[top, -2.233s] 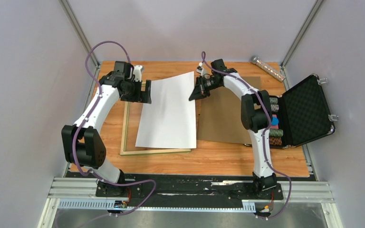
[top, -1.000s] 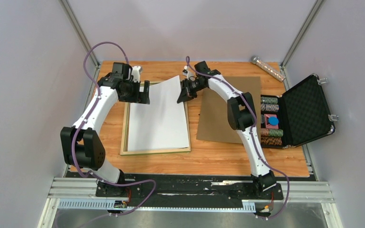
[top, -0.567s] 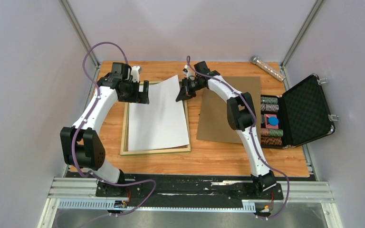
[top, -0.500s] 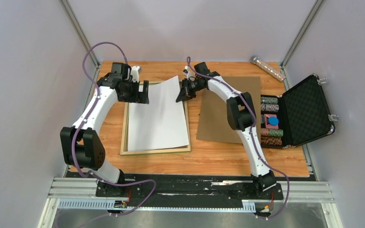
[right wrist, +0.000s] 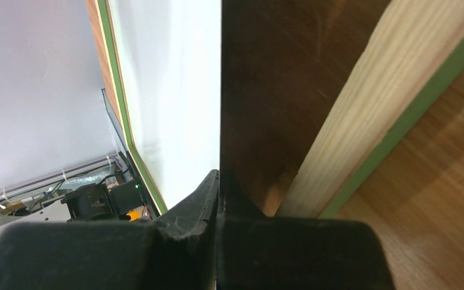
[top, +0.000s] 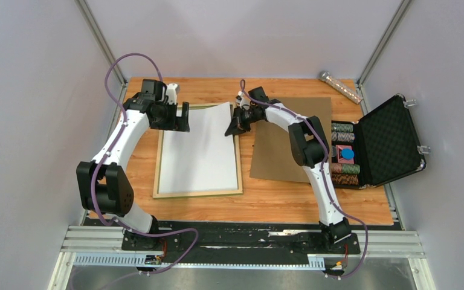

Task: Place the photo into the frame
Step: Turn over the photo from the photo frame.

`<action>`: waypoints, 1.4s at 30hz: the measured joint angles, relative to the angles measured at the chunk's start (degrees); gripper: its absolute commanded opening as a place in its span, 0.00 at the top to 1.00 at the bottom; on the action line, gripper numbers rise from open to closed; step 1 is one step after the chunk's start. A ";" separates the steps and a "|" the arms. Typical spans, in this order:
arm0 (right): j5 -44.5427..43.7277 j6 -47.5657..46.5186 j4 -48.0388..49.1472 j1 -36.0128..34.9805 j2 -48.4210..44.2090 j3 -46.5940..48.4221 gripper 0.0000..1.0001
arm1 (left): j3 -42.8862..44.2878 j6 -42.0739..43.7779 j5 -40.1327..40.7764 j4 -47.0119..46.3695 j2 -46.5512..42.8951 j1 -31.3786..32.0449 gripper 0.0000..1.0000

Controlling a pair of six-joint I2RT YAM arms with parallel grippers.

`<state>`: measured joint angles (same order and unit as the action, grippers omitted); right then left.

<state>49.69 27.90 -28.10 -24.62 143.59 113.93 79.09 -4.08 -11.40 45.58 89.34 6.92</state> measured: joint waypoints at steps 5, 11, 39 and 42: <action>-0.24 0.50 1.11 -0.02 -0.02 -0.07 0.97 | 0.00 0.00 -0.07 0.00 -0.02 -0.28 0.01; -0.85 0.55 1.62 -0.02 -0.02 -0.79 0.92 | -0.11 -0.02 -0.09 -0.02 -0.37 -0.35 0.00; -10.01 -2.54 0.76 -0.11 -9.53 -6.29 0.28 | -0.20 0.00 -0.07 -0.04 -2.29 -0.74 0.00; -13.81 -5.01 0.00 -0.11 -12.87 -8.48 0.27 | -0.20 0.11 0.07 -0.04 -2.43 -0.81 0.00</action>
<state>35.88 22.90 -28.10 -24.73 130.72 105.45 78.89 -3.97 -11.33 45.54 86.91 6.11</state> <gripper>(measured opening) 0.719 0.997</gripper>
